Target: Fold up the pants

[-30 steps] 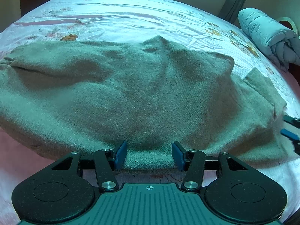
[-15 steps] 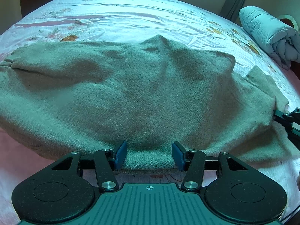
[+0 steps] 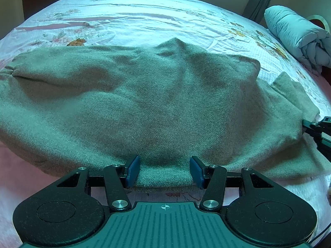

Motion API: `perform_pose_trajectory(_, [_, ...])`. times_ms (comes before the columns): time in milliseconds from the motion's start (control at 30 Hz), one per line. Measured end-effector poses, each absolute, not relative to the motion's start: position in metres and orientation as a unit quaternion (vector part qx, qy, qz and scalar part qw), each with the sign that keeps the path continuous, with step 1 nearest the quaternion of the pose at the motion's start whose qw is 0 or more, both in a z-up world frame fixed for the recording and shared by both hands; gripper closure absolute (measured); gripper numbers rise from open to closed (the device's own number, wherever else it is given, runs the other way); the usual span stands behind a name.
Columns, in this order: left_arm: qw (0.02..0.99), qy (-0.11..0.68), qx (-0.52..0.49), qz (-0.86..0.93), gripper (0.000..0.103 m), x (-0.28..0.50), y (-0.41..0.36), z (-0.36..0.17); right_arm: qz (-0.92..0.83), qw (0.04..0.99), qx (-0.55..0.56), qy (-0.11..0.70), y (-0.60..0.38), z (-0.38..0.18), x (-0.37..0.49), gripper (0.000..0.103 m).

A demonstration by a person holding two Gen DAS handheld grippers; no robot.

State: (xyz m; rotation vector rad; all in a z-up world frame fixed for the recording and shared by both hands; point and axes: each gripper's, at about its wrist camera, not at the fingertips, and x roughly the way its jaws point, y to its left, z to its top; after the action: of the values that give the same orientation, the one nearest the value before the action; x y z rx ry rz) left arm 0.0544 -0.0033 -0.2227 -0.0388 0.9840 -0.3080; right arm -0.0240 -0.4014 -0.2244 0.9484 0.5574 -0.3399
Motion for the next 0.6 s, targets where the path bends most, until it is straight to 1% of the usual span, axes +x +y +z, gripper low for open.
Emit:
perform_pose_trajectory(100, [0.870,0.471,-0.015,-0.147,0.050,0.055,-0.004,-0.223,-0.165,0.850,0.433,0.251,-0.397,-0.213,-0.036,0.103])
perform_pose_trajectory(233, [0.868,0.473,-0.016,-0.150,0.050,0.056,-0.003,-0.222,-0.168,0.877,0.392,0.221,-0.389,-0.177,-0.057,0.103])
perform_pose_trajectory(367, [0.867,0.473,-0.017,-0.154,0.050,0.056,-0.001,-0.221,-0.171,0.897,0.351,0.209,-0.370,-0.151,-0.086,0.103])
perform_pose_trajectory(500, [0.865,0.476,-0.017,-0.159,0.050,0.058,0.000,-0.221,-0.191,0.900,0.328,0.214,-0.353,-0.152,-0.112,0.103])
perform_pose_trajectory(600, [0.864,0.476,-0.016,-0.160,0.050,0.059,0.001,-0.221,-0.211,0.887,0.336,0.238,-0.352,-0.172,-0.118,0.103])
